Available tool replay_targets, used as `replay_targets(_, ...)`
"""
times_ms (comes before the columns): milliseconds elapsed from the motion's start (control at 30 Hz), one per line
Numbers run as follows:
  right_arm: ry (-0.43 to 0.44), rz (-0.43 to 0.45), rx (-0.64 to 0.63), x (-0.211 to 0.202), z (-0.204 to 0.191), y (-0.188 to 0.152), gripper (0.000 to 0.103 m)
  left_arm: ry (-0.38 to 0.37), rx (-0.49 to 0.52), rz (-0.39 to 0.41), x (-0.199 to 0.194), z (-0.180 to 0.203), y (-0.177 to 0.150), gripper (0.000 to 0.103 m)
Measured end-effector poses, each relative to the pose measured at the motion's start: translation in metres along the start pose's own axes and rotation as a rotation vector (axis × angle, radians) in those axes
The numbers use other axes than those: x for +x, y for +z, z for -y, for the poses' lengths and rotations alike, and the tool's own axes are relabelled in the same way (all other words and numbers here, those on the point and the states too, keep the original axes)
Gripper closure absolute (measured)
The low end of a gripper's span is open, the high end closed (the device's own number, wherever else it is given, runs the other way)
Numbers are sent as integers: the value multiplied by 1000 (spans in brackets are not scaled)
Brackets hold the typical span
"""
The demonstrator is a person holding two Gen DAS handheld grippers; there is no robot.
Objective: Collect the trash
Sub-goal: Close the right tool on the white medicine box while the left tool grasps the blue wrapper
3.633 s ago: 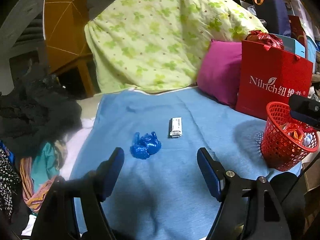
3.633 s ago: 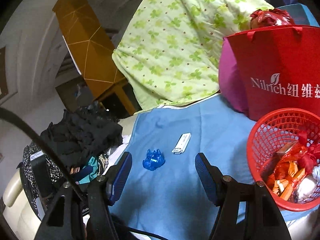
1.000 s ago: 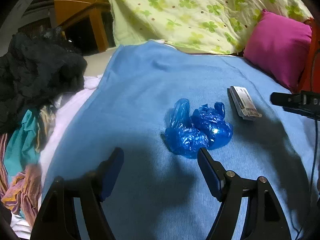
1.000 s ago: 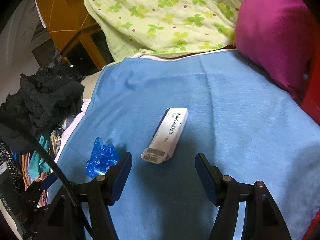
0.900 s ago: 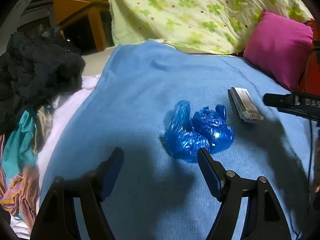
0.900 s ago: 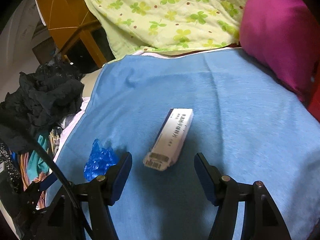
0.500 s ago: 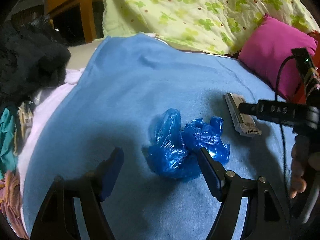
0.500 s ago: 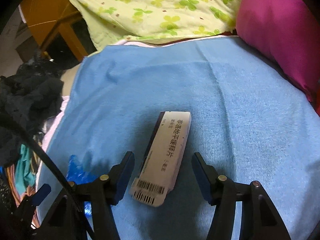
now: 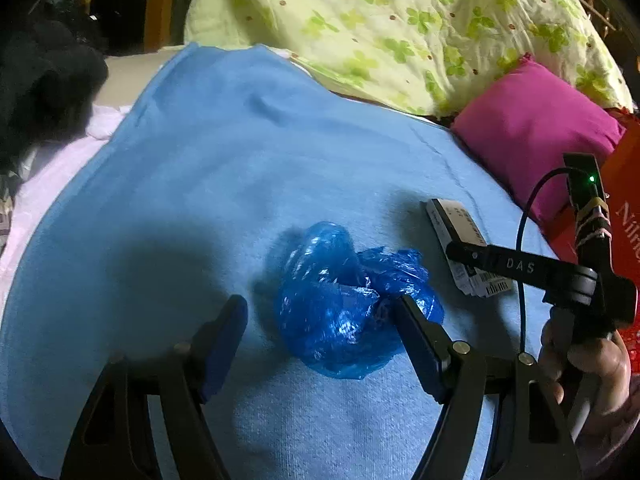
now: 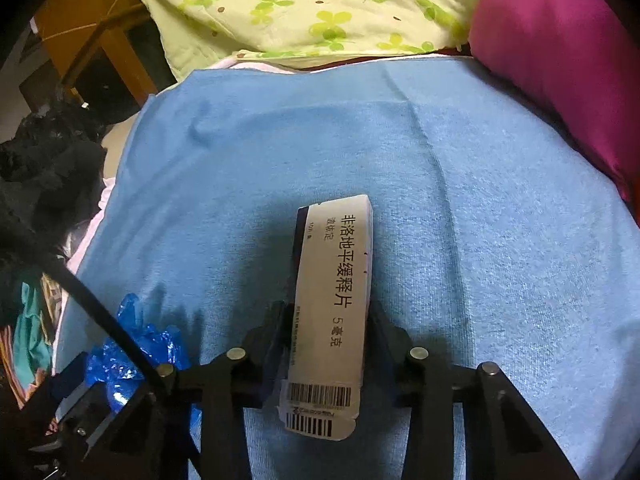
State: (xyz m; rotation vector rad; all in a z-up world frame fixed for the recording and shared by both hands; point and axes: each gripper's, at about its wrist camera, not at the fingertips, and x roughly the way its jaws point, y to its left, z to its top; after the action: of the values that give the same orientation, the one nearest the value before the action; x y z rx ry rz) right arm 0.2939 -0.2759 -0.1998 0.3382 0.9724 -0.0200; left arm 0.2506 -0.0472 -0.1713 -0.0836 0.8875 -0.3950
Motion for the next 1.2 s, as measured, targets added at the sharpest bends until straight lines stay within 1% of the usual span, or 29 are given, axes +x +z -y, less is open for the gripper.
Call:
replay_targets(133,12,6,12,-12,5,-3,61,-45,-3,33,-9,0,0,27)
replay_targets(233,32,6,25,-22,9,-6,61,-66,-1,48,-10,0,1,21)
replay_targets(400,56,22,30,-36,9,-8,61,-65,-8,23,-3,0,1,19)
replay_targets(567,61,25,17,-38,5,-9,61,-86,-50,-57,13,-3,-1,19)
replay_targets(700,58,14,15,-33,3,-11,61,-52,-14,-52,14,4,-3,19)
replay_targets(833,58,10,13,-32,2,-12,61,-43,30,-62,17,11,-7,19)
replay_targets(900,59,9,13,-32,2,-11,61,-56,36,-76,18,12,-10,28)
replay_targets(933,60,8,13,-31,2,-11,61,-62,38,-78,18,12,-10,29)
replay_targets(1067,57,15,12,-31,2,-11,61,-43,70,-63,14,18,-11,33)
replay_targets(1200,59,14,8,-30,1,-12,61,-22,80,-57,11,19,-11,35)
